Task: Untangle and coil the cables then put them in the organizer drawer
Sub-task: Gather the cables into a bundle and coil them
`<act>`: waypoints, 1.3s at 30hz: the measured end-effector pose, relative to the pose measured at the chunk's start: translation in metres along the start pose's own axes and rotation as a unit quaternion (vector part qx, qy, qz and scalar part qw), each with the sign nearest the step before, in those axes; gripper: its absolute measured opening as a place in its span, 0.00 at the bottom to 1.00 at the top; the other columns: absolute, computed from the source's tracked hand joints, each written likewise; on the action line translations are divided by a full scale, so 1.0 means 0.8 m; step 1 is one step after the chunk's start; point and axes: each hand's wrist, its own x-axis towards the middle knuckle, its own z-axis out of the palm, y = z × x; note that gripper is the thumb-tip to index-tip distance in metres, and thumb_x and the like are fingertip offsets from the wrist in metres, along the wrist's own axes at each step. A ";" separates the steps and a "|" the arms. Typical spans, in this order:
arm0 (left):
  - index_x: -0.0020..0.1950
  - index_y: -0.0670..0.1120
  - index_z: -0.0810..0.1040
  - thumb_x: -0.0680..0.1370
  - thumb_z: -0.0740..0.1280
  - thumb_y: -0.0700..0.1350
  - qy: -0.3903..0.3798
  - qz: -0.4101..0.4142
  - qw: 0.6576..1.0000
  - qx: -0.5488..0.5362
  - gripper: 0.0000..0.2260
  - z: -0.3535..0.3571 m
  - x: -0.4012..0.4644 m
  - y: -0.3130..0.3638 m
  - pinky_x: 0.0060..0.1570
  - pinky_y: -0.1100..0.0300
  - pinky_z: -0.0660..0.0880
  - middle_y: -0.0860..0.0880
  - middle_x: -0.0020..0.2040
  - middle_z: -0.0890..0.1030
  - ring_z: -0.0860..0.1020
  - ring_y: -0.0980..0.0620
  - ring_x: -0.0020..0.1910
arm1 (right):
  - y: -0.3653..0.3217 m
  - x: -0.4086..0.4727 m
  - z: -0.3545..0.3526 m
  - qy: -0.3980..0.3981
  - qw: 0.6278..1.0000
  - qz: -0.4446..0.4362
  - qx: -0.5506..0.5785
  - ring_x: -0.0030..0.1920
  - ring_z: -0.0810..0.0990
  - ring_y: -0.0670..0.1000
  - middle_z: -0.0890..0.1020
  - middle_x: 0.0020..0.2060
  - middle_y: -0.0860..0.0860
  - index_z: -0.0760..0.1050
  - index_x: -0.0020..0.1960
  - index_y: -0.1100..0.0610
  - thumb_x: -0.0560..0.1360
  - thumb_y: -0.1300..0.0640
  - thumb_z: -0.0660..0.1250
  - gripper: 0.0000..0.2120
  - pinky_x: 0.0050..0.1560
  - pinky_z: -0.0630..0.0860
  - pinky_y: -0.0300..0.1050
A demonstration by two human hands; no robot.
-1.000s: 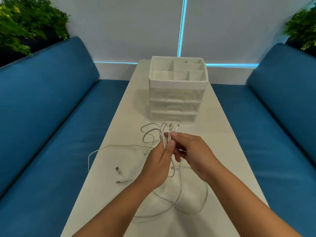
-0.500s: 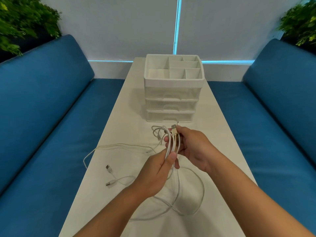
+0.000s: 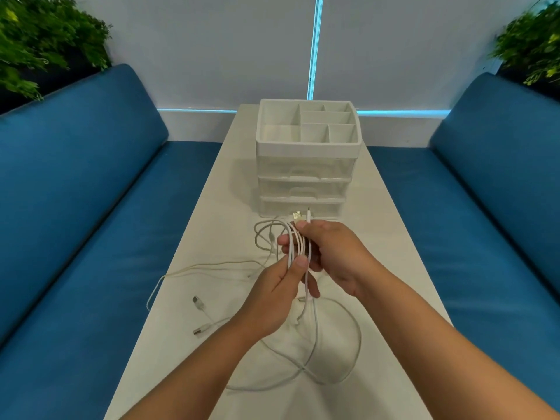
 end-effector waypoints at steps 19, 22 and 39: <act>0.54 0.56 0.77 0.84 0.52 0.54 -0.058 -0.002 0.990 0.128 0.14 0.000 -0.012 0.005 0.37 0.67 0.68 0.56 0.43 0.85 0.75 0.64 0.31 | -0.006 -0.017 -0.006 0.008 0.999 0.013 -0.042 0.38 0.84 0.50 0.86 0.42 0.54 0.80 0.51 0.63 0.80 0.55 0.64 0.12 0.28 0.69 0.39; 0.52 0.51 0.79 0.84 0.52 0.57 -0.033 0.004 0.998 0.055 0.18 0.000 -0.016 0.003 0.36 0.62 0.72 0.52 0.40 0.85 0.74 0.55 0.30 | -0.008 -0.018 -0.003 0.013 0.999 0.029 0.040 0.37 0.84 0.49 0.86 0.40 0.55 0.79 0.47 0.63 0.80 0.58 0.63 0.09 0.33 0.76 0.40; 0.62 0.45 0.75 0.84 0.48 0.55 -0.130 -0.028 0.938 0.320 0.21 -0.015 0.000 0.009 0.55 0.58 0.75 0.49 0.48 0.82 0.80 0.56 0.48 | -0.009 0.001 -0.002 0.040 0.992 0.029 0.116 0.41 0.85 0.55 0.86 0.44 0.59 0.71 0.53 0.61 0.84 0.58 0.53 0.10 0.51 0.80 0.51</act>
